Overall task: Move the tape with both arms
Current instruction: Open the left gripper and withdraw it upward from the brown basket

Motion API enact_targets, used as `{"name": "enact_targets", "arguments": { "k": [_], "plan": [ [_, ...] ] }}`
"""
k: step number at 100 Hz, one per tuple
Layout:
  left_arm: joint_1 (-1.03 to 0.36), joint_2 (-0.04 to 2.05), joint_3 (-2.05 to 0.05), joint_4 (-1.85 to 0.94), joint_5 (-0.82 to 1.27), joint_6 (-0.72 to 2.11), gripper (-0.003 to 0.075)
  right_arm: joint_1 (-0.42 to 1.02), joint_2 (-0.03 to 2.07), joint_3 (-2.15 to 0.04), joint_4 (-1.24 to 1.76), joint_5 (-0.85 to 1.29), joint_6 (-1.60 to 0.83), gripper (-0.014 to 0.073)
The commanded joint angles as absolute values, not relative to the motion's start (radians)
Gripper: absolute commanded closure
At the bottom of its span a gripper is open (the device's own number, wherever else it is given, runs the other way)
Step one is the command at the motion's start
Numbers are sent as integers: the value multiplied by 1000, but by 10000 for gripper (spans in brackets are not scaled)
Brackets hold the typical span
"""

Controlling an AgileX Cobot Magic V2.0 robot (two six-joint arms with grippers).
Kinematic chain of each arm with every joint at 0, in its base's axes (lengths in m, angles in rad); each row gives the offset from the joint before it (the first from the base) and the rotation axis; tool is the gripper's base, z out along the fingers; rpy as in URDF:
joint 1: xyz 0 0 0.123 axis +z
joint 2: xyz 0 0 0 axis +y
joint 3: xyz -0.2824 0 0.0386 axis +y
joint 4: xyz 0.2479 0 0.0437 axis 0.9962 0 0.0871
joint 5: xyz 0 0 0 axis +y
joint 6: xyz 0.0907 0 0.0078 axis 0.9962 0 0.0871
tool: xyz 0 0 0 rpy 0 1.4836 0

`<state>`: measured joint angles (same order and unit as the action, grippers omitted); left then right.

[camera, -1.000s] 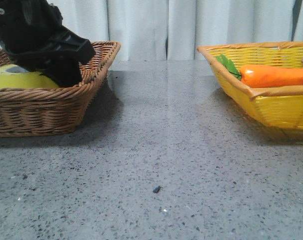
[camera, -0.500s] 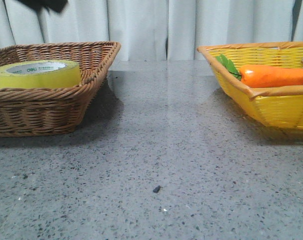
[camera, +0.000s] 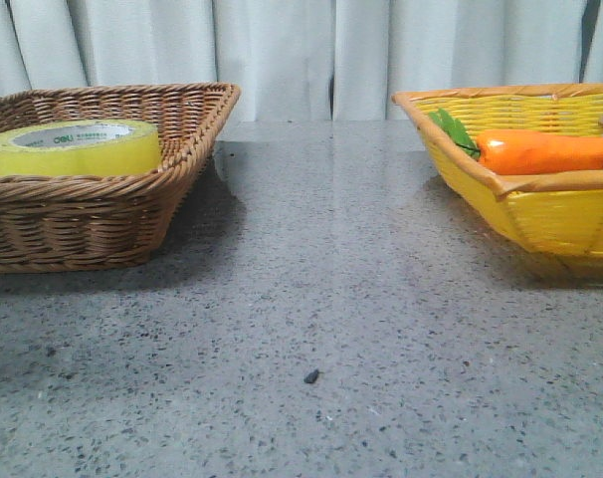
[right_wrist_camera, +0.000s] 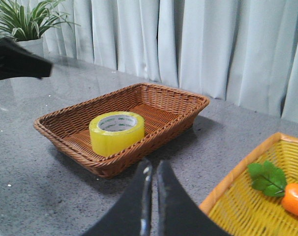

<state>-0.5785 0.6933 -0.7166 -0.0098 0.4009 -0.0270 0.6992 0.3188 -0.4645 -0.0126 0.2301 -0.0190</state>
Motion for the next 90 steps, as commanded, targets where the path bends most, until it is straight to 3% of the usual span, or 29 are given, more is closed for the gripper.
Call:
{"name": "enact_targets", "arguments": {
  "k": [1,46,90],
  "plan": [
    [-578,582,-649,-24,242,-30,741,699,280,-455,-63,118,-24,656],
    [-578,127,-346,-34,191,-30,741,699,175,-393,-108,107,-24,656],
    [-578,84,-336,-35,191,-30,741,699,175,-393,-108,107,-24,660]
  ]
}}
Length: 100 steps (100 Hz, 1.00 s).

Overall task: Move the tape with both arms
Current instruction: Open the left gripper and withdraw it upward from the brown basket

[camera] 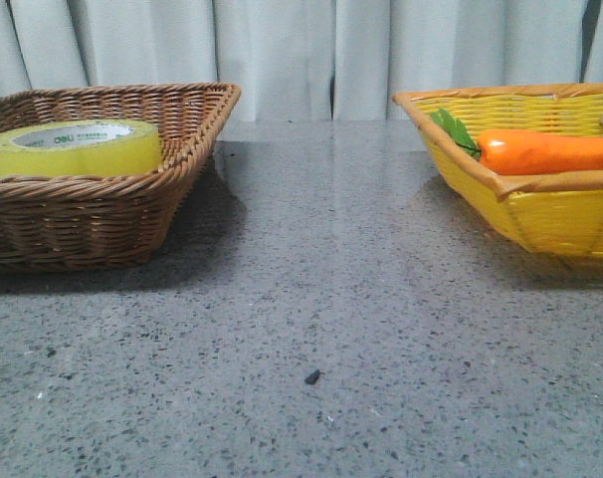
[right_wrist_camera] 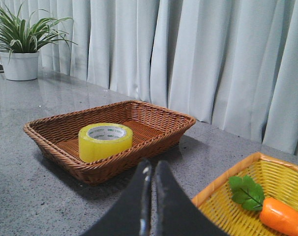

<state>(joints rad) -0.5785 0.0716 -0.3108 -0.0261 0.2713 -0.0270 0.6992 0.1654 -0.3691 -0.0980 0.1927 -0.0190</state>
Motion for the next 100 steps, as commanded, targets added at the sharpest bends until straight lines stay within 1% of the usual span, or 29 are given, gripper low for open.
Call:
{"name": "enact_targets", "arguments": {
  "k": [1,24,36,58,76,86,97,100],
  "plan": [
    [-578,84,-336,-35,191,-30,741,699,175,-393,-108,107,-24,660],
    [-577,81,-325,-31,181,-30,741,699,175,-393,-108,107,-24,660],
    [-538,75,-282,6,167,-30,741,699,175,-393,-108,107,-24,660],
    [-337,69,-166,0,106,-39,741,699,175,-393,-108,107,-24,660],
    [-175,-18,-80,-22,98,-39,741,699,175,-393,-108,107,-24,660],
    [-119,-36,-35,-25,90,-39,741,699,175,-393,-108,107,-24,660],
    [-92,-36,15,-31,88,-39,741,699,175,-393,-108,107,-24,660],
    [-90,-36,13,-40,137,-39,741,699,175,-393,-108,107,-24,660]
  ]
}}
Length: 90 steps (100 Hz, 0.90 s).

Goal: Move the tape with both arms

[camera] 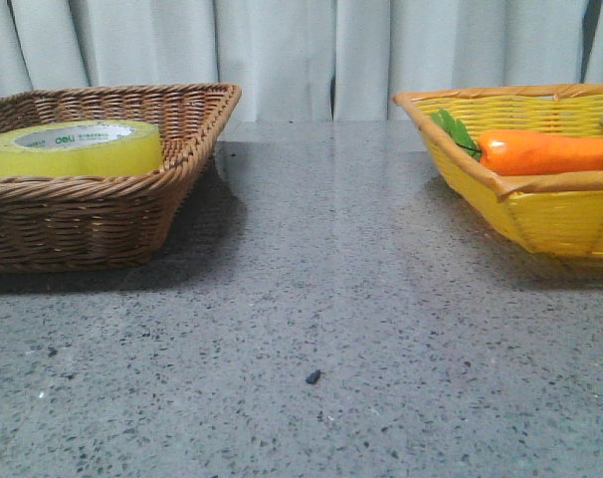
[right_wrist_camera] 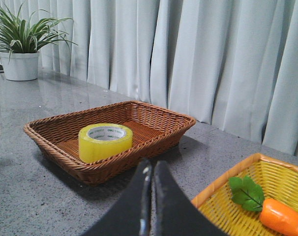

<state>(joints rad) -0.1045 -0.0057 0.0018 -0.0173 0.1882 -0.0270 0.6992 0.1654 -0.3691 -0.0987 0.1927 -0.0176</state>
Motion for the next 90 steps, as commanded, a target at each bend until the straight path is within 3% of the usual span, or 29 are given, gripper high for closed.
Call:
{"name": "enact_targets", "arguments": {
  "k": [1,16,90],
  "plan": [
    [-90,-36,12,-42,151,-39,741,699,175,-393,-108,107,-24,660],
    [-90,-36,12,-42,281,-39,741,699,175,-393,-108,107,-24,660],
    [-90,-36,12,-42,281,-39,741,699,175,-391,-108,107,-24,660]
  ]
}}
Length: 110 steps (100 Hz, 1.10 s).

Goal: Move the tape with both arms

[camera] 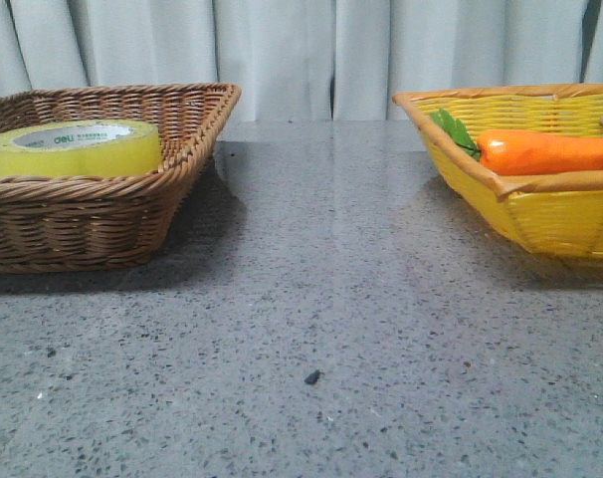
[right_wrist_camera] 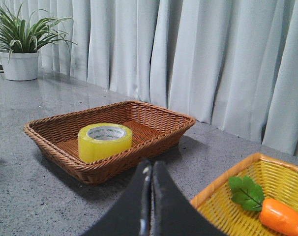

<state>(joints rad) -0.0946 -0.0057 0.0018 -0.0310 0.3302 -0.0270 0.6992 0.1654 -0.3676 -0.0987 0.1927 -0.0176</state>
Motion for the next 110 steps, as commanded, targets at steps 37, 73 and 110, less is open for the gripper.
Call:
{"name": "enact_targets", "arguments": {
  "k": [37,73,110],
  "plan": [
    [-90,-36,12,-42,281,-39,741,692,157,-371,-108,102,-24,660],
    [-90,-36,12,-42,281,-39,741,381,157,-176,-89,-213,-24,660],
    [-90,-36,12,-42,281,-39,741,-31,-4,31,-64,159,21,660]
  ]
}}
